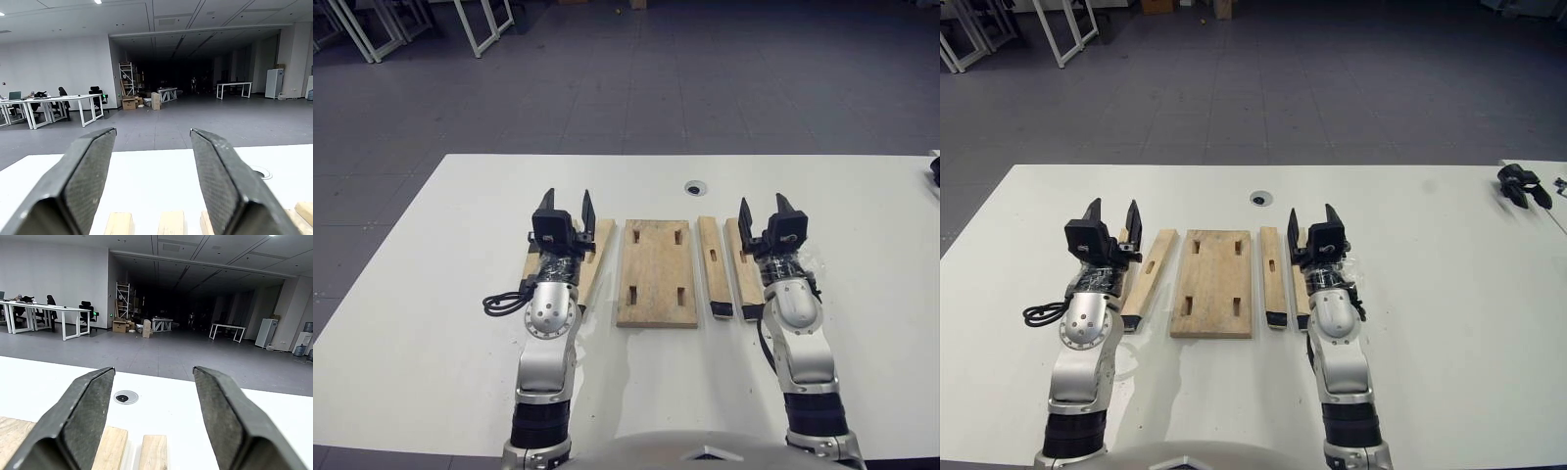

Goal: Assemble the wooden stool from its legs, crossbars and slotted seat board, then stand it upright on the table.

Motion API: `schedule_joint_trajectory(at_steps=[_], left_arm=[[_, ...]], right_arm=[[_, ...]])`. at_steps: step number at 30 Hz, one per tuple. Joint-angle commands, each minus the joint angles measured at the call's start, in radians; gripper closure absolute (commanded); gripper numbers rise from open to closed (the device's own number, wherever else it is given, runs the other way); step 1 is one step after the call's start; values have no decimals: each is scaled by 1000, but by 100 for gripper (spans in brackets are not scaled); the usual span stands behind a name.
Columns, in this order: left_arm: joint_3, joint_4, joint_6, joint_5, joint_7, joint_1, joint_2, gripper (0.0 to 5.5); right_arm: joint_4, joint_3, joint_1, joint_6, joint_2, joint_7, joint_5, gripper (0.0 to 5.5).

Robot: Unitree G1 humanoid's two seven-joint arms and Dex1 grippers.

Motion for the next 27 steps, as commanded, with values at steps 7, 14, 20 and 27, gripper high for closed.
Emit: schedule_joint_trajectory(at_steps=[7,14,20,27], left_arm=[[-10,69,-27,58,12,-30,30,271],[-12,77,-34,55,8,-29,32,271],[-15,75,-42,54,9,-24,29,271],[-12,68,-46,52,11,-5,30,271]], right_arm=[[22,-3,-18,-86,-16,-41,-52,258],[36,0,-2,-133,-5,-54,-72,258],[62,-33,-19,-68,0,-56,-49,258],[-51,-146,-91,270,-73,-1,30,258]])
